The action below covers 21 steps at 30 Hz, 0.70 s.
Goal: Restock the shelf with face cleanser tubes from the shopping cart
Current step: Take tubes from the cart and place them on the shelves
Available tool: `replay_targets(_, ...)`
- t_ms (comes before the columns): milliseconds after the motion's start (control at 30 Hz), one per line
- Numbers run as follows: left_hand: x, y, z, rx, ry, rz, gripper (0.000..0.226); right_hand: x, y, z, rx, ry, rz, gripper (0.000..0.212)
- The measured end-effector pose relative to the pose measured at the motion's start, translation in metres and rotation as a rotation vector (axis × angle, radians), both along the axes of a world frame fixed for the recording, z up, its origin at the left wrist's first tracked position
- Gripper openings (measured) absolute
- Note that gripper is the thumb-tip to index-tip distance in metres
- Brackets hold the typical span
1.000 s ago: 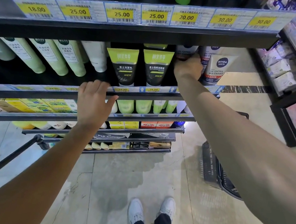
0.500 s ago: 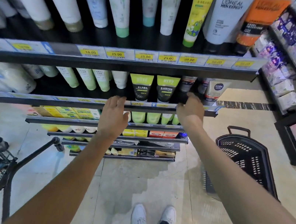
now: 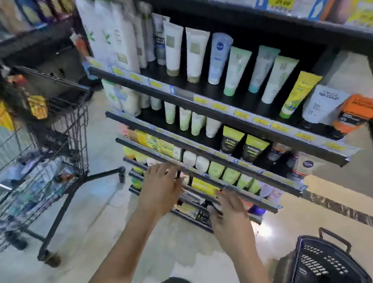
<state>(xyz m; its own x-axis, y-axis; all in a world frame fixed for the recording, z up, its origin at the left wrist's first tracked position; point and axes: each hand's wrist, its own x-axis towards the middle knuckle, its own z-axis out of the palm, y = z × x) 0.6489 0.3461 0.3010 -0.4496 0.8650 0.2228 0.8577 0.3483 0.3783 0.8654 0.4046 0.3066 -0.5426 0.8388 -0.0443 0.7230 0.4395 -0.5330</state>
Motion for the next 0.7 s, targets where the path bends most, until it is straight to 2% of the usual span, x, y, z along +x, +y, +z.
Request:
replay_targets(100, 0.007, -0.037, 0.007, 0.0, -0.01, 0.083, 0.045, -0.018, -0.021, 0.019, 0.018, -0.033, 0.148, 0.053)
replay_targets(233, 0.016, -0.101, 0.006, -0.007, 0.059, 0.185, 0.033, -0.041, -0.051, 0.027, 0.007, -0.027, 0.301, 0.052)
replay_targets(400, 0.007, -0.18, -0.005, -0.083, 0.039, 0.355, 0.045, -0.073, -0.084, 0.019, -0.027, -0.076, 0.454, 0.054)
replay_targets(533, -0.006, -0.235, -0.008, -0.095, 0.023, 0.504, 0.046, -0.105, -0.111, 0.012, -0.026, 0.046, 0.573, 0.049)
replay_targets(700, -0.03, -0.293, -0.012, -0.09, -0.047, 0.7, 0.046, -0.157, -0.138, 0.001, -0.027, 0.052, 0.679, 0.048)
